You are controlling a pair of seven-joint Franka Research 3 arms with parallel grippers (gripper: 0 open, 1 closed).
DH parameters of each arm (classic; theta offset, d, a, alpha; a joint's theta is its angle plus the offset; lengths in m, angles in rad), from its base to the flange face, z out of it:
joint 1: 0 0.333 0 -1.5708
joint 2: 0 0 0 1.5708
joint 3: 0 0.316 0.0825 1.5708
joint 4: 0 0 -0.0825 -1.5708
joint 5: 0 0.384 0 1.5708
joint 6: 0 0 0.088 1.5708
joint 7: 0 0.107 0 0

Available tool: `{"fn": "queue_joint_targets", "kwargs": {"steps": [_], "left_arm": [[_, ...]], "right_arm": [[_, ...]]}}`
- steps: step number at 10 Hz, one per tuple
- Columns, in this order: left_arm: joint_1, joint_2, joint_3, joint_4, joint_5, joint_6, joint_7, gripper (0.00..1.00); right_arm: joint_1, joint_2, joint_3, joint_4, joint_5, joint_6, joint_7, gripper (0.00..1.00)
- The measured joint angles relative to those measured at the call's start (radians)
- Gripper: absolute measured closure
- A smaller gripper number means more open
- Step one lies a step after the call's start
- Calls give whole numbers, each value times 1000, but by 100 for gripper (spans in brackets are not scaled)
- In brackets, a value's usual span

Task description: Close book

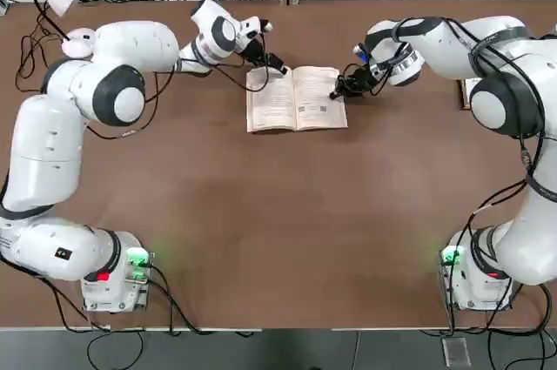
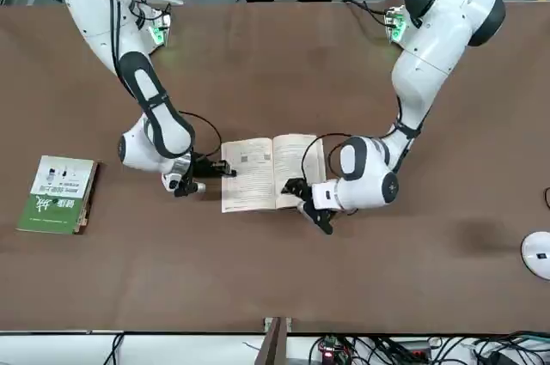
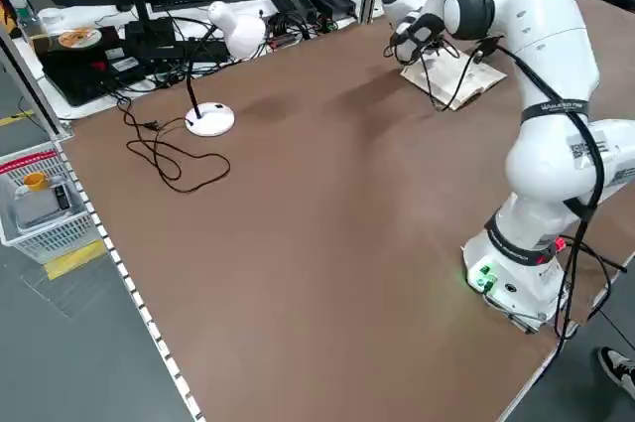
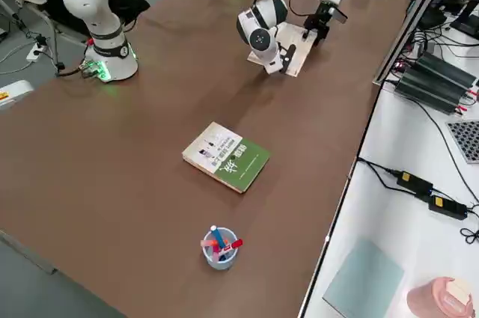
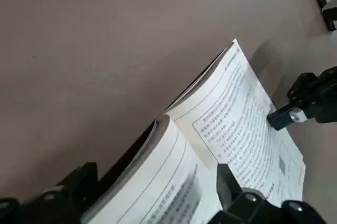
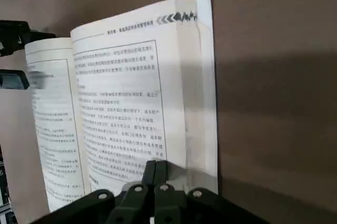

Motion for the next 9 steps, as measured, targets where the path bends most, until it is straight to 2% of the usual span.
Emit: {"fn": "queue_joint_targets", "kwargs": {"steps": [3,9], "left_arm": [[20,0,0,14,0,-43,1,1],[25,0,-5,21,0,-61,1,1]], "right_arm": [[0,0,0,0,0,0,0,99],[0,0,0,0,0,0,0,99]]}}
